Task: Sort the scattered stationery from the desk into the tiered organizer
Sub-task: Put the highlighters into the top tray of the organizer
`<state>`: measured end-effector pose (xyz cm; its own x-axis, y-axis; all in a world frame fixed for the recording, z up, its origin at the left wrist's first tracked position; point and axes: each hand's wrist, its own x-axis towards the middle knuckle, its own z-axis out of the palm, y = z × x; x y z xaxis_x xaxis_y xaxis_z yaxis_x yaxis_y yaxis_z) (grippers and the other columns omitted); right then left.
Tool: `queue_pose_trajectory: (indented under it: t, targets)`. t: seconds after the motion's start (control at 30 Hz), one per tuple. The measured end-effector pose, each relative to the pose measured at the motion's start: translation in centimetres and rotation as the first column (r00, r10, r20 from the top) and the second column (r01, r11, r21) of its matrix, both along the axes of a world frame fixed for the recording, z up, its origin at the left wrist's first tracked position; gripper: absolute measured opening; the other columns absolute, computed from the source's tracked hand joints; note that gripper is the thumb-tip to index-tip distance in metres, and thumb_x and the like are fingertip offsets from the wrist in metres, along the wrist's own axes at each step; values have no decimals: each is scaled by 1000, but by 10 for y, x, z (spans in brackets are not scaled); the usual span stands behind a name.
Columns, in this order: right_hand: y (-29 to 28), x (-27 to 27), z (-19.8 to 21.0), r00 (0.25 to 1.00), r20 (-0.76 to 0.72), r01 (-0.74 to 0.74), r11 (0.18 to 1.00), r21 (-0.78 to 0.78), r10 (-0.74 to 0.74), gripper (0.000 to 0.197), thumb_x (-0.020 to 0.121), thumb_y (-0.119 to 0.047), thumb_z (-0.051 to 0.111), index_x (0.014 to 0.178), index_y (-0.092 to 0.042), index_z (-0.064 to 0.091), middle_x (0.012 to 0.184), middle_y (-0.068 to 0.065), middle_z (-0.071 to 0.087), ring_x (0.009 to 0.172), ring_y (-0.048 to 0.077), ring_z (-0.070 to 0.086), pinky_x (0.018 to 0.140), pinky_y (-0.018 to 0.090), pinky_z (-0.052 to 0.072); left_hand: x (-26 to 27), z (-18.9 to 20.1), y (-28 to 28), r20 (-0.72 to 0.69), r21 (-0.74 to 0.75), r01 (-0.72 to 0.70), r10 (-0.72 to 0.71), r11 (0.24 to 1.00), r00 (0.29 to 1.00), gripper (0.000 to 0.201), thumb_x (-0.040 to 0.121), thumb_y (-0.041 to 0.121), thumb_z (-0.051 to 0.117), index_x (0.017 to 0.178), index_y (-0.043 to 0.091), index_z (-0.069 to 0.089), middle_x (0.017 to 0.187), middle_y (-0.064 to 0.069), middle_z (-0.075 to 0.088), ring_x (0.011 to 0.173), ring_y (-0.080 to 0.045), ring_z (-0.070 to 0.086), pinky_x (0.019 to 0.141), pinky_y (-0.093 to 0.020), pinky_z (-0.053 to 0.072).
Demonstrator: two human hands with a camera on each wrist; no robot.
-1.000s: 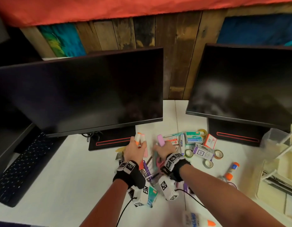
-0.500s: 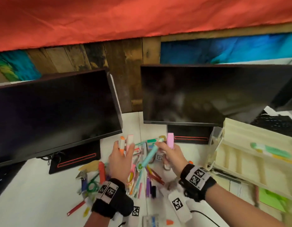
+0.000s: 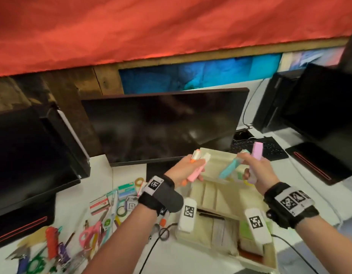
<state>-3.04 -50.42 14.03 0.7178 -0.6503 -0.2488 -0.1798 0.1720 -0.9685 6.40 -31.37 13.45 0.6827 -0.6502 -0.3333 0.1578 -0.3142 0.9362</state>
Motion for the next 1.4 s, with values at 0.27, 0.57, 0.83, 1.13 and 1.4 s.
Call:
queue_pose_trajectory:
  t: [0.27, 0.57, 0.83, 1.13, 1.4]
  targets:
    - [-43, -8, -15, 999, -52, -5, 994, 111, 11, 18, 83, -22, 67, 86, -8, 56, 92, 12, 64, 33, 9, 36, 36, 21, 33, 1, 0, -53, -181, -45, -102, 92, 994, 979, 12, 95, 12, 45, 102, 9, 53, 85, -3, 64, 62, -6, 65, 39, -16, 32]
    - [-73, 1, 5, 994, -68, -97, 970, -224, 83, 14, 87, -19, 61, 92, -6, 58, 71, 7, 56, 37, 13, 39, 39, 23, 34, 1, -7, -55, 130, -21, -176, 177, 984, 976, 32, 85, 11, 64, 115, 6, 55, 115, -23, 61, 96, -27, 64, 92, -42, 52]
    - [-70, 13, -3, 955, -191, -275, 921, -277, 228, 28, 88, -16, 57, 106, 6, 56, 50, 8, 44, 34, 12, 38, 46, 28, 35, -8, -10, -45, -18, -105, -186, 185, 977, 983, 30, 93, 8, 53, 121, 16, 46, 109, -11, 62, 84, -17, 67, 69, -23, 54]
    - [-73, 39, 24, 701, -600, -698, 201, -687, 386, 17, 88, -14, 52, 103, -13, 60, 94, 6, 62, 83, 24, 58, 72, 32, 45, -9, -13, -35, -25, -120, -256, 255, 959, 967, 25, 93, 7, 53, 113, 20, 45, 113, -12, 59, 82, -16, 66, 70, -24, 53]
    - [-48, 66, 17, 458, -820, -884, 81, -460, 344, 9, 82, -21, 59, 74, -25, 62, 84, 2, 65, 82, 21, 60, 63, 26, 45, -14, -14, -31, -26, -109, -268, 267, 957, 963, 22, 94, 9, 52, 112, 20, 47, 103, -8, 62, 82, -16, 67, 69, -25, 53]
